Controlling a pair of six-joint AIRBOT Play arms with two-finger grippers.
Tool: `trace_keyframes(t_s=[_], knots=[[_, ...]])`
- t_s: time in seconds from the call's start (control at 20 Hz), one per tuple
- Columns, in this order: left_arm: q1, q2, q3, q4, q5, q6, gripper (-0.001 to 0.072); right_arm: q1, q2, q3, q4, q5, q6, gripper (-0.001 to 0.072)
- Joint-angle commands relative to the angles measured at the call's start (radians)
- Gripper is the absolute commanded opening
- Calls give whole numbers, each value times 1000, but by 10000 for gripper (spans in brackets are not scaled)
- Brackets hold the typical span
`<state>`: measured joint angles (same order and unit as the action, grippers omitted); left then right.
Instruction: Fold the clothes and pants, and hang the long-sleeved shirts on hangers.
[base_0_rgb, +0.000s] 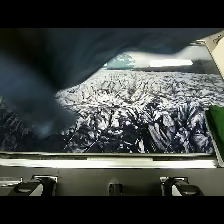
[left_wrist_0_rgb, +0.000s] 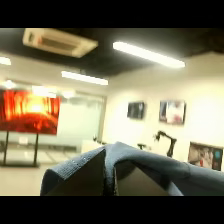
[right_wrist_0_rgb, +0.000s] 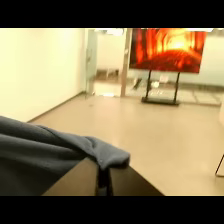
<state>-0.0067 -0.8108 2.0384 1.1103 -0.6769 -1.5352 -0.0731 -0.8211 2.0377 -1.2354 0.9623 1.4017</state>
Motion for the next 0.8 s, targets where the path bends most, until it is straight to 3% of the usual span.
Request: trace_keyframes(t_s=[0.0,0.25,0.35,0.5,0.65,0.75], knots=[[1,12,-27,84,74,-11,18,0,22,14,-88,-3,27,33],[1,-129,-222,159,-84,-28,18,0,-169,-58,-145,348,83,33],[1,-220,-322,158,-108,-28,19,0,-301,-151,-146,421,84,34],[-1,-393,-483,158,-109,-29,19,0,-523,-312,-160,338,93,34],[-1,-578,-586,72,-155,-29,19,0,-735,-368,-153,300,249,33],[-2,-697,-599,-16,-292,-29,20,0,-827,-368,-79,344,357,34]])
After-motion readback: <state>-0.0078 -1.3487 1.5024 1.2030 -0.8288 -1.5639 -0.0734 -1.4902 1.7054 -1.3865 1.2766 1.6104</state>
